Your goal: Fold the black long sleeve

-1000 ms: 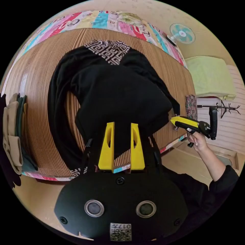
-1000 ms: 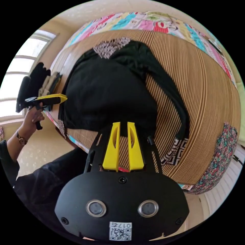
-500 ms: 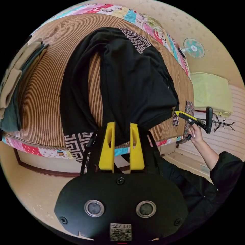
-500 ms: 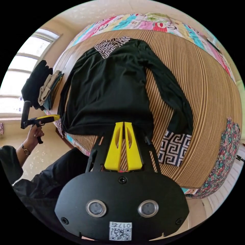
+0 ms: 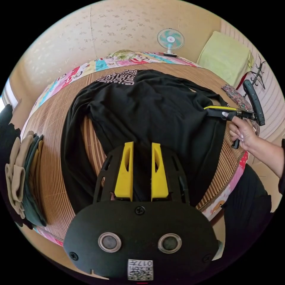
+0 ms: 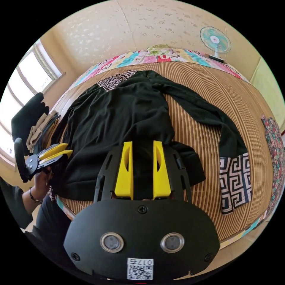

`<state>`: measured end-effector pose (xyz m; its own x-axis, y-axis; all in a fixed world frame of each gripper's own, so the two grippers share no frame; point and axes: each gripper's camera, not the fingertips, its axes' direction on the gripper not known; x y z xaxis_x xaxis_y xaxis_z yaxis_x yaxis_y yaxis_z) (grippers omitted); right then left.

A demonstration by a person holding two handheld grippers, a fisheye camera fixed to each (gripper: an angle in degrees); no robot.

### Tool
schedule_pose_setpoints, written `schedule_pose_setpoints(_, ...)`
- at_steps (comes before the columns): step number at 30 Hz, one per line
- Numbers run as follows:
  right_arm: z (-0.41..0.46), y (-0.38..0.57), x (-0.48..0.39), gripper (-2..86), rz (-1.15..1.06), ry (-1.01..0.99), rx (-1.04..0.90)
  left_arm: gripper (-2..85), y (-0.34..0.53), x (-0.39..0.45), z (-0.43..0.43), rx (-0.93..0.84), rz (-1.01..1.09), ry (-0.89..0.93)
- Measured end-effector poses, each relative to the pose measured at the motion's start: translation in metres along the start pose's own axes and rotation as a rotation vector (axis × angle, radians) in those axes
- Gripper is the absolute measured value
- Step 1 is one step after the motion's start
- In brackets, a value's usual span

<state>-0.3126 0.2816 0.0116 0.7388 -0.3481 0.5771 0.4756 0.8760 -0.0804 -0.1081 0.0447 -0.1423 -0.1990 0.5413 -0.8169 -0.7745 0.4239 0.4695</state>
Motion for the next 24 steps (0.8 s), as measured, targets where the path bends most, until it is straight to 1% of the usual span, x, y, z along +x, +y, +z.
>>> schedule_pose_setpoints(2,0.007,0.002,0.000,10.7,-0.009,0.008,0.004,9.6,0.007,-0.008,-0.010,0.004,-0.015,0.020)
schedule_pose_setpoints(5,0.021,0.008,-0.012,10.8,-0.049,0.079,0.000,9.4,0.015,-0.018,-0.025,0.014,-0.025,0.043)
schedule_pose_setpoints(7,0.028,0.018,-0.011,10.7,0.003,0.085,0.001,8.9,0.019,-0.024,-0.034,0.014,-0.034,0.051)
schedule_pose_setpoints(10,0.030,0.044,-0.010,10.0,0.102,0.070,0.004,7.7,0.032,-0.038,-0.052,-0.006,-0.123,0.083)
schedule_pose_setpoints(12,0.030,0.061,-0.021,9.1,0.100,0.102,-0.007,6.9,0.045,-0.043,-0.065,-0.016,-0.158,0.098)
schedule_pose_setpoints(17,0.025,0.126,-0.047,5.3,0.063,0.184,-0.009,5.3,0.115,-0.051,-0.120,0.021,-0.175,0.105)
schedule_pose_setpoints(21,0.012,0.188,-0.046,3.8,0.112,0.122,0.012,6.7,0.171,-0.061,-0.165,0.047,-0.201,0.165)
schedule_pose_setpoints(22,0.010,0.201,-0.048,3.6,0.085,0.128,0.023,7.5,0.191,-0.067,-0.183,0.061,-0.236,0.169)
schedule_pose_setpoints(24,0.018,0.212,-0.052,3.3,0.024,0.159,-0.015,8.6,0.228,-0.081,-0.219,0.163,-0.328,0.155)
